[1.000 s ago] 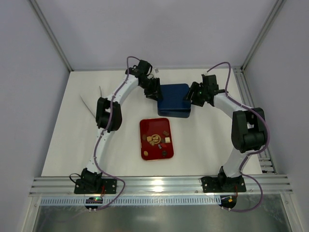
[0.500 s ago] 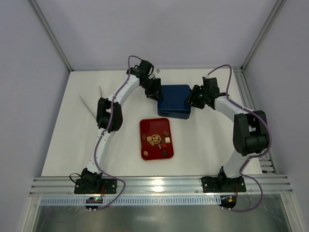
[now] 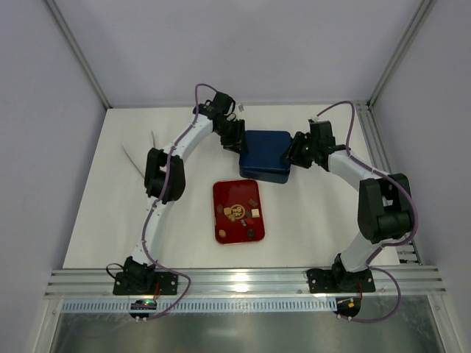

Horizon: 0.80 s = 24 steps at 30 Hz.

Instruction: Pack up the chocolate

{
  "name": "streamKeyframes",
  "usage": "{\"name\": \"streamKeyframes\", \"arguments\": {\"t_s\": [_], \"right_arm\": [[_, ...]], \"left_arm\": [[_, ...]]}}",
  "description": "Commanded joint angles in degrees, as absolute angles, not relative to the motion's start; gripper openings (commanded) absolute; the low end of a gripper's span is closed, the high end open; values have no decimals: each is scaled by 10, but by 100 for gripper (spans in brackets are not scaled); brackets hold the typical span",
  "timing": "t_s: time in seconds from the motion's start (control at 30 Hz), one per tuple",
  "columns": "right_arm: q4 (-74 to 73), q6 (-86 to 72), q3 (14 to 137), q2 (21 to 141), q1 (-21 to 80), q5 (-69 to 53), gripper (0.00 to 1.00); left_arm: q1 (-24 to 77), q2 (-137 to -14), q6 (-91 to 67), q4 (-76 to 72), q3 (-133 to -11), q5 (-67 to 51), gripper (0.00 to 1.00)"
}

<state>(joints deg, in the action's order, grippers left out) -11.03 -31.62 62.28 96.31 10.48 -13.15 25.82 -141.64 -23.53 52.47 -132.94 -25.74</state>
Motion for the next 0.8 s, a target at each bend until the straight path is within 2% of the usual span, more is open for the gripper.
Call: {"name": "streamKeyframes", "arguments": {"t_s": [0.0,0.1,0.77], "right_arm": [[-73,-321,618,934,113,-150,49],[-71,-323,613,925,113,-152,49],[-122,-313,653,939,108,-105,62]], "left_arm": [[271,-1387,-221,516,-1314,-248,38],[271,-1380,-209,519,-1306,-242,38],[267,-1344,-182,511,-1288,-233,65]]}}
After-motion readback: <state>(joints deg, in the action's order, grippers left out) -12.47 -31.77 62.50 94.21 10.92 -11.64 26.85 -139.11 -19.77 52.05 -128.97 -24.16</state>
